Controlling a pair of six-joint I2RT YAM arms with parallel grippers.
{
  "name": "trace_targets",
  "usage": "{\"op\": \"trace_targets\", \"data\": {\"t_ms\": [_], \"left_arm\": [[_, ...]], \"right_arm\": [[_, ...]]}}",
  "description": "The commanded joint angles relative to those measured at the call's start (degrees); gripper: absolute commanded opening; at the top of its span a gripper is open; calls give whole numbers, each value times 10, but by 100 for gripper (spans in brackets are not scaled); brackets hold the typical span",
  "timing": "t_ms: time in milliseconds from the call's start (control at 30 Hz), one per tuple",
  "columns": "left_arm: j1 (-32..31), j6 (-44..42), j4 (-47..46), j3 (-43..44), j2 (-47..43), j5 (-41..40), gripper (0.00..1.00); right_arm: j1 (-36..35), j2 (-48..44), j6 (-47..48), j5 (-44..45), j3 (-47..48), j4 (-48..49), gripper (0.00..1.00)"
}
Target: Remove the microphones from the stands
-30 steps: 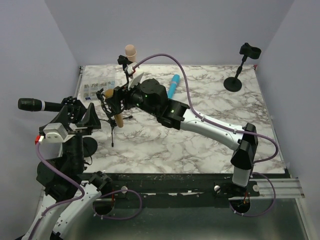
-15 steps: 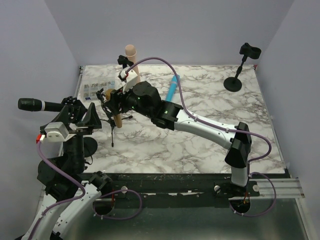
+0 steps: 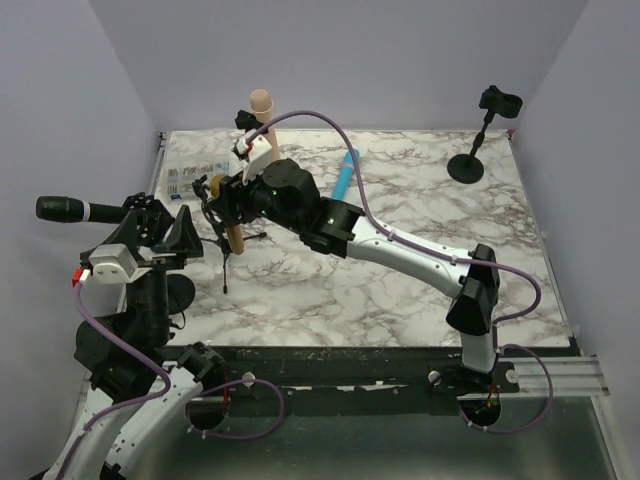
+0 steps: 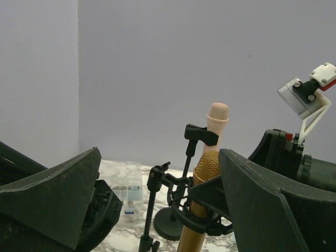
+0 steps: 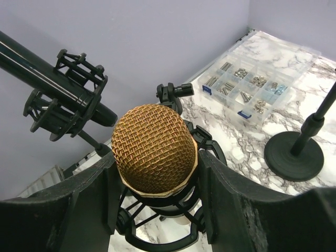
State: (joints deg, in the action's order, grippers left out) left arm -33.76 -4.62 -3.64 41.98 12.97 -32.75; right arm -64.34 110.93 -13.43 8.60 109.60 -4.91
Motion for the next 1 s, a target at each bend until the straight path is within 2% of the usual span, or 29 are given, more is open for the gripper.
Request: {"op": "trace_targets", "data": {"t_ms": [0,233,433,567,700,833,967], "left_arm": [[3,-3,-1,0,2,-9,98],[2,-4,-3,-2,7,-9,98],[3,5,2,1,14,1,98],[2,5,4,3,14,-2,98],[2,3,0,0,8,-5,98],[1,5,1,0,8,-3,98],[0,1,1,2,12,-7,98]], "right_arm": [[-5,4,28,19,56,-3,46],[-5,-27,37,33,17,32,46],[-4,-30,8,21,-24,38,54],[-5,-30,11,19,-38,56,75],[-5,-16,24,18,-6,27,83],[-5,-14,21,24,-10,30,83],[-5,-12,15,13,-11,30,76]]}}
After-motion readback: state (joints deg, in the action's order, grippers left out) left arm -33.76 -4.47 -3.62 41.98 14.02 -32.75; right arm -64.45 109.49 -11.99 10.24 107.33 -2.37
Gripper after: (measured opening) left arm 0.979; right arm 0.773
